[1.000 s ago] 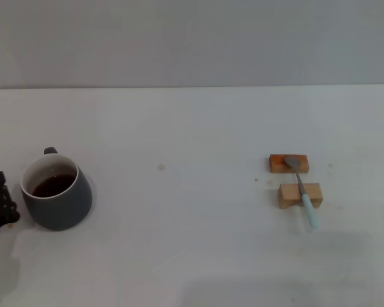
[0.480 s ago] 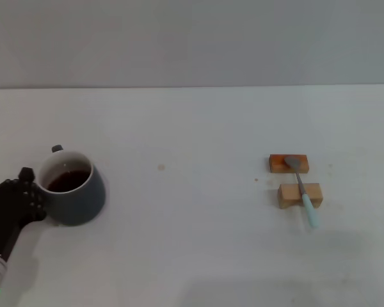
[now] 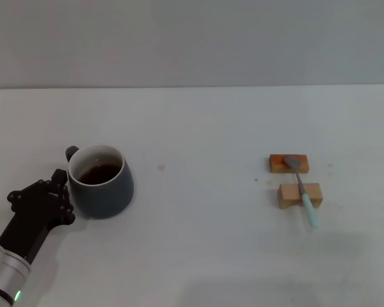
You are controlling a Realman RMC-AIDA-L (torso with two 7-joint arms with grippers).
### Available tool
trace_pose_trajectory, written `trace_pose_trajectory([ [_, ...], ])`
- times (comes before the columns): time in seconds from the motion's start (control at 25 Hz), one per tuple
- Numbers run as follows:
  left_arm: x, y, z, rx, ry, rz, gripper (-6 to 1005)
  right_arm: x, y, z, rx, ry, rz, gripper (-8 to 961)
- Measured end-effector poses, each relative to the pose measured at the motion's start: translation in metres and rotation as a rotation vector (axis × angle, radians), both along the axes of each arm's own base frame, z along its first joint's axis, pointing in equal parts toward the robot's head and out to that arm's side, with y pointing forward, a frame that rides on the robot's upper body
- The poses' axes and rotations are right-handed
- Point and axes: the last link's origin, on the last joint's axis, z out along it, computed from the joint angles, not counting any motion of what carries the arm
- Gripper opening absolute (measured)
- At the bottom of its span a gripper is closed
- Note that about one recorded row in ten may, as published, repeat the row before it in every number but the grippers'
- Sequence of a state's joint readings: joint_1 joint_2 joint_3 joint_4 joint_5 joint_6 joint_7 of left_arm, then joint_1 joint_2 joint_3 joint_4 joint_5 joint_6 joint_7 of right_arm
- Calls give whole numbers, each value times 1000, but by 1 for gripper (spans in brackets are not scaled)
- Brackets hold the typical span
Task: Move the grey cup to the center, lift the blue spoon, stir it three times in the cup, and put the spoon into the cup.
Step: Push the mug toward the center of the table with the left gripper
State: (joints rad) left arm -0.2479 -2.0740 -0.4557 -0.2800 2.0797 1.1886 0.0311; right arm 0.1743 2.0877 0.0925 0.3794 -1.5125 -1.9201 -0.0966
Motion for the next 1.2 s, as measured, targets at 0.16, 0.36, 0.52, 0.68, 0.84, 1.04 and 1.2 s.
trace_pose_trajectory([
  [0.16,-8,4,4,4,13,41,-1,0,-1,-1,-1,8,-2,773],
  [0.36,-6,10,4,1,20,36,-1,0,-1,-1,-1,8,-3,773],
  [0.52,-3,12,3,-3,15,26,-1,0,-1,-2,-8,8,-7,773],
  [0.68,7,15,-4,-25,2,-7,-2,0,-1,-3,-17,7,-4,772],
  [0.84,16,15,-11,-54,-8,-37,-2,0,-3,-3,-19,7,-7,772],
  [1.04,26,13,-21,-94,-21,-71,-2,1,-4,-3,-17,7,-10,772],
  [1.2,29,12,-24,-105,-26,-81,-2,1,-4,-3,-18,7,-10,772],
])
